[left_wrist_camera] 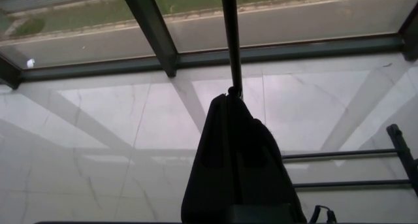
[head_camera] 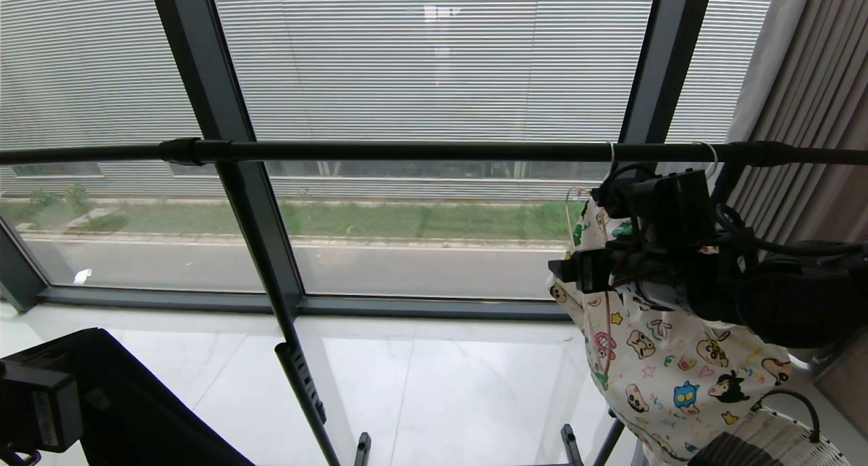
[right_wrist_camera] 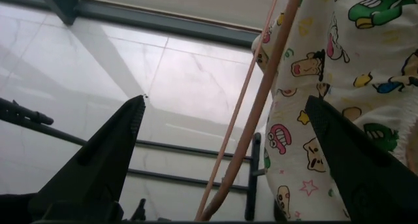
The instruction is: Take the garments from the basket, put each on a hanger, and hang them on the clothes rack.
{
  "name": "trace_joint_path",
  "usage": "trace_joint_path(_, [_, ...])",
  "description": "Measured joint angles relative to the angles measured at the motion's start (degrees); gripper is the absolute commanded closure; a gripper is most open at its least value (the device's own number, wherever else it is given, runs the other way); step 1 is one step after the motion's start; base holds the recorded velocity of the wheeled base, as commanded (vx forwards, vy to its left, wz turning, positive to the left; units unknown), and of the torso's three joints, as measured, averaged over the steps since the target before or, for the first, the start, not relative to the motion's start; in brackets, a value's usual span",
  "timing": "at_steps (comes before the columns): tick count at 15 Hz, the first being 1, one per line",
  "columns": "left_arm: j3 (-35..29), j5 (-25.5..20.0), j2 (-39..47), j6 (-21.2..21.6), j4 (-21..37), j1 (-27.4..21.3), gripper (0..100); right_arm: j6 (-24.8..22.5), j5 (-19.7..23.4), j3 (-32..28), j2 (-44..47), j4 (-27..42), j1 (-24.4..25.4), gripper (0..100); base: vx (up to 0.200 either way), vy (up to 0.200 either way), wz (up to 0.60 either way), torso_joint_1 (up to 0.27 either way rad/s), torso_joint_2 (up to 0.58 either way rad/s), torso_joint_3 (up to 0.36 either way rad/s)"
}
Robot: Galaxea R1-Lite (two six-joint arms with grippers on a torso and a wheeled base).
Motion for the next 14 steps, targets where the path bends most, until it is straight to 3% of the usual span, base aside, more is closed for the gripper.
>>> trace_joint_path(8, [0.82, 0.00, -0.74, 0.10, 0.01, 0.00, 100, 2.00, -0.12, 0.07, 0.77, 0.40, 0.07, 0, 0.000, 0.000, 0.00, 0.000, 0.00, 0.000])
trace_joint_path(9, [0.82, 0.00, -0.74, 0.11, 0.04, 0.00, 100, 2.06, -0.10, 0.07, 0.78, 0.40, 0.07, 100, 0.000, 0.000, 0.00, 0.000, 0.00, 0.000])
trace_joint_path(14, [0.82, -0.02, -0.79, 0.21, 0.01, 0.00, 100, 2.04, -2.13, 0.07, 0.83, 0.38, -0.11, 100, 0.000, 0.000, 0.00, 0.000, 0.00, 0.000])
